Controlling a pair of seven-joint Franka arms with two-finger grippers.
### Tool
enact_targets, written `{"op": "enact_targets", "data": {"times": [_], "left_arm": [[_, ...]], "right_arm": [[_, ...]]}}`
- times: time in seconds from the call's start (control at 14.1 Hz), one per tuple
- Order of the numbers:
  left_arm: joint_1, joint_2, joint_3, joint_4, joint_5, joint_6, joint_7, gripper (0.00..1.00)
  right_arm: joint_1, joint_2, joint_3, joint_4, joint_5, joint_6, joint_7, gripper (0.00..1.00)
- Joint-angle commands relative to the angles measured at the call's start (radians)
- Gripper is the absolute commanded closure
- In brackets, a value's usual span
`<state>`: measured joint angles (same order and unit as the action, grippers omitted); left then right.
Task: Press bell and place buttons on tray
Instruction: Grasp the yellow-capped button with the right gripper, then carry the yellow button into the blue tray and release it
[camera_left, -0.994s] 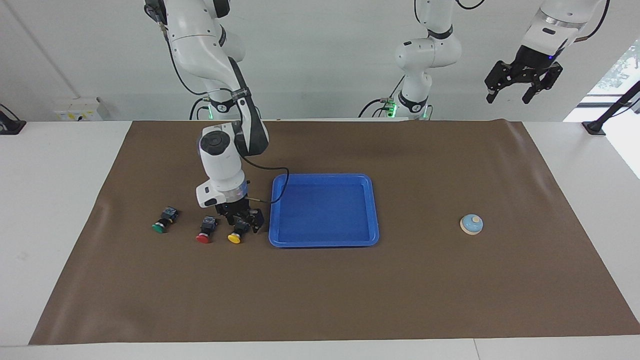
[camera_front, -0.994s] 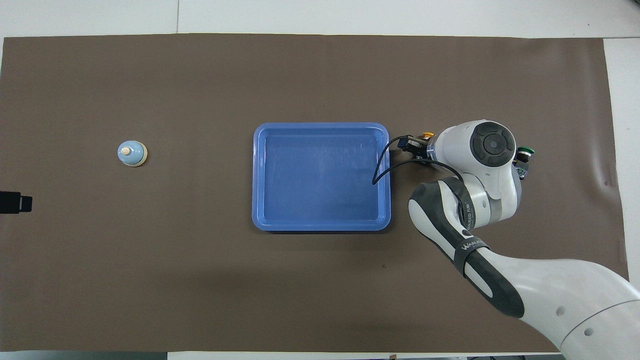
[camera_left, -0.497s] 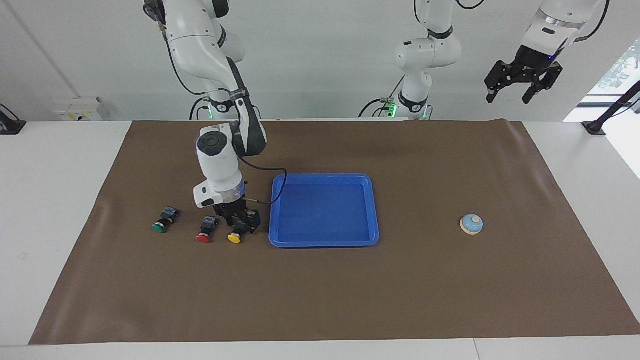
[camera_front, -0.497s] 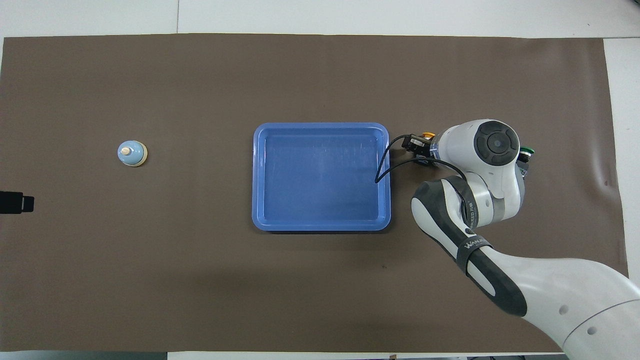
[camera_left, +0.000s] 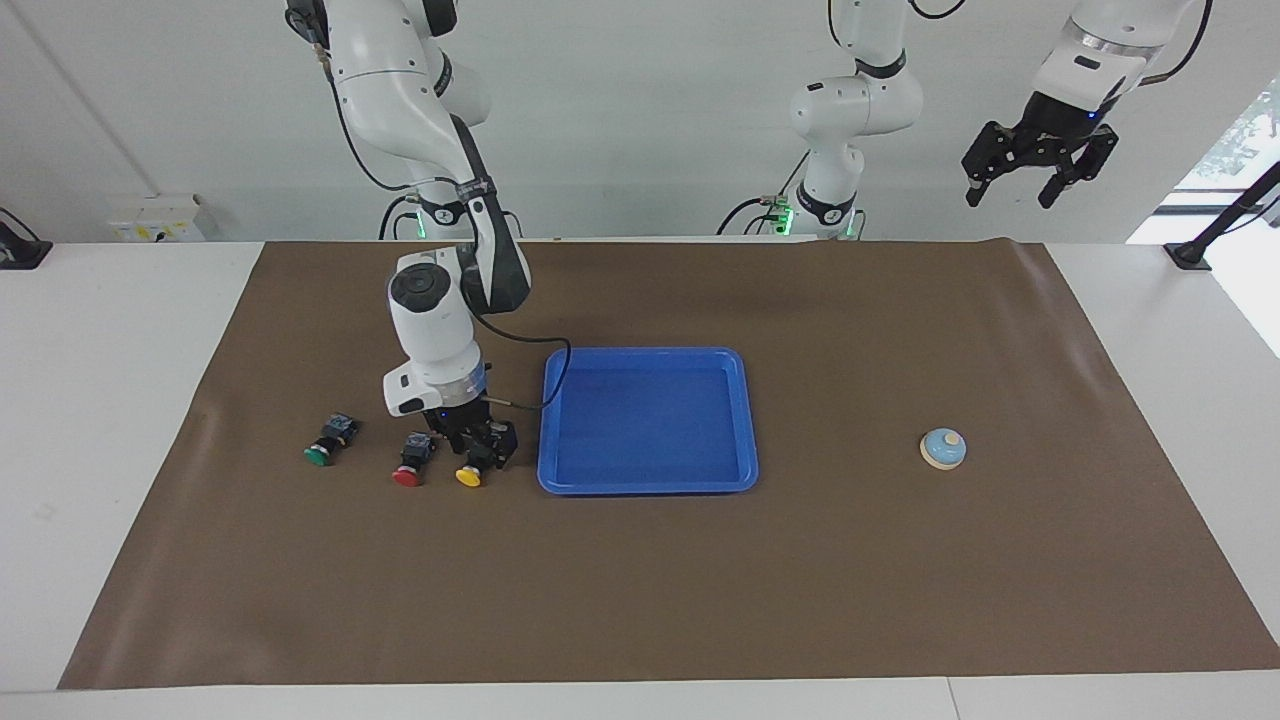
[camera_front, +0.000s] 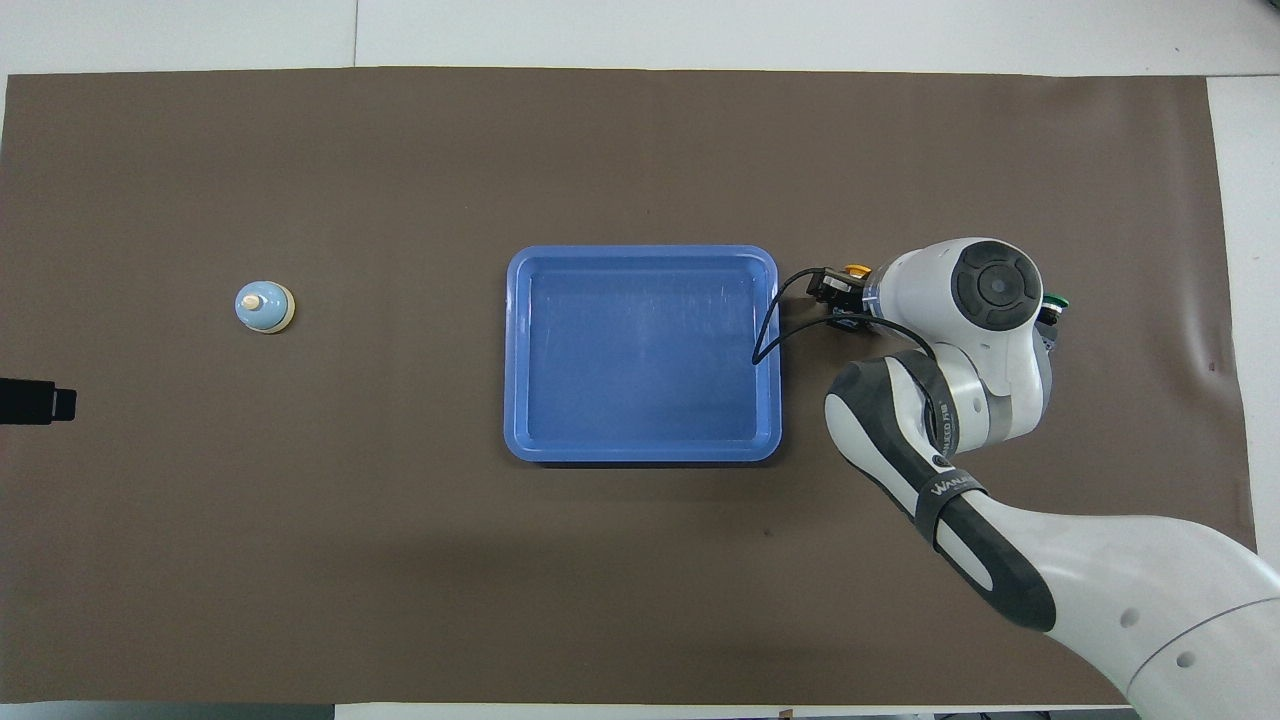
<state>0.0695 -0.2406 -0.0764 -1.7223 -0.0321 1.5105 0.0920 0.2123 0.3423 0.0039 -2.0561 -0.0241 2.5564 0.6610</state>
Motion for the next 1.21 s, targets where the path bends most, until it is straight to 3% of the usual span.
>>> {"op": "enact_targets", "data": {"times": [0.0, 0.14, 0.35, 0.64, 0.92, 1.14], "left_arm": [[-0.011, 0.133, 0.003, 0.144, 0.018, -0.069, -0.003, 0.0], [-0.013, 0.165, 0.001, 0.153, 0.018, -0.059, -0.003, 0.0], [-0.033, 0.182, -0.005, 0.13, 0.015, -0.023, -0.003, 0.0], [-0.051, 0.139, -0.005, 0.029, 0.015, 0.031, -0.005, 0.0], [-0.054, 0.092, -0.005, -0.066, 0.015, 0.083, -0.005, 0.0], [-0.063, 0.09, -0.005, -0.071, 0.015, 0.092, -0.006, 0.0]], "right_arm": [[-0.007, 0.015, 0.008, 0.01, 0.0, 0.016, 0.023, 0.33], [-0.001, 0.015, 0.008, 0.01, 0.0, 0.015, 0.022, 0.55], [-0.001, 0.015, 0.008, 0.008, 0.001, 0.013, 0.02, 0.97], [0.002, 0.009, 0.01, 0.028, -0.002, -0.019, 0.009, 1.0], [0.053, -0.005, 0.037, 0.244, 0.001, -0.325, 0.011, 1.0], [0.067, -0.032, 0.112, 0.278, 0.051, -0.383, 0.025, 1.0]]}}
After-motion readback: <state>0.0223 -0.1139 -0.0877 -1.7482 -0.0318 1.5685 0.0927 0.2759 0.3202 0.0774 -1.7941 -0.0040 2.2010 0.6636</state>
